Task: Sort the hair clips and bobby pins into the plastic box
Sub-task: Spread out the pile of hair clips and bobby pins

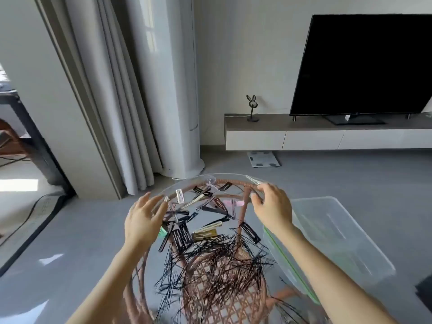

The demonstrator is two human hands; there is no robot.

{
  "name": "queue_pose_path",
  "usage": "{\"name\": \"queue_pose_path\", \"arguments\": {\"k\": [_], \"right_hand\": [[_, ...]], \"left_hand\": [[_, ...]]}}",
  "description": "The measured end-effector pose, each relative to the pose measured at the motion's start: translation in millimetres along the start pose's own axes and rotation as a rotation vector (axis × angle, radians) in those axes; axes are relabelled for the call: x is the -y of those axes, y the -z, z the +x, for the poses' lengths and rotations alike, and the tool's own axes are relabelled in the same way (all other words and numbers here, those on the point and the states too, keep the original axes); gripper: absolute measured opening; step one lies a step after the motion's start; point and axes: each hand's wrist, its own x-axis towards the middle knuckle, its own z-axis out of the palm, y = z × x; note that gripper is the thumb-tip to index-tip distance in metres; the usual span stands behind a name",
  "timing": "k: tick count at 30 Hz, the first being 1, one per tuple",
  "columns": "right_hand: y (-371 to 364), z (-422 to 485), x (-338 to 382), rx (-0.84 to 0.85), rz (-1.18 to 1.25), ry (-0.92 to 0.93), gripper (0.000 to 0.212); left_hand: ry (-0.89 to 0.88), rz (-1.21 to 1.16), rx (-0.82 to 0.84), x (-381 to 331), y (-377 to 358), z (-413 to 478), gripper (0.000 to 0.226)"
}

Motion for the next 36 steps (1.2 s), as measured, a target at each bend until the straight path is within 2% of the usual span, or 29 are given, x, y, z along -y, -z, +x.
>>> {"name": "queue_pose_path", "arguments": {"k": [4,7,11,16,19,24,31,34,36], "right_hand": [[-40,41,-11,0.063,-0.054,-0.095,0.041],[-67,83,-32,0.163,-0.134,-0.159,0.055],[-101,102,-56,0.323,-0.128,-0.216,0.062],[-137,102,-25,0.435,-0.061,-0.066,0.061],[-148,98,4,0.461,-0.019,0.032,0.053],[-140,71,29,0.58,0.21,0.177,0.045],[-107,23,35,0.641,0.337,0.224,0.038],[-92,0,31,0.673,0.337,0.244,0.038],[-80,-16,29,0.706,0.313,0.258,0.04]], "left_hand": [[0.18,0.007,0.07,25,-28,13,0.049],[0.22,-0.004,0.105,39,-46,31,0.05],[0.183,0.21,0.221,44,-71,44,0.062],[0.133,0.123,0.289,33,-87,75,0.081],[0.057,0.101,0.373,23,-101,95,0.084],[0.023,0.027,0.459,11,-102,97,0.072],[-0.001,-0.253,0.536,8,-88,56,0.048],[-0.009,-0.372,0.587,6,-80,35,0.053],[-0.03,-0.369,0.644,6,-76,24,0.057]]}}
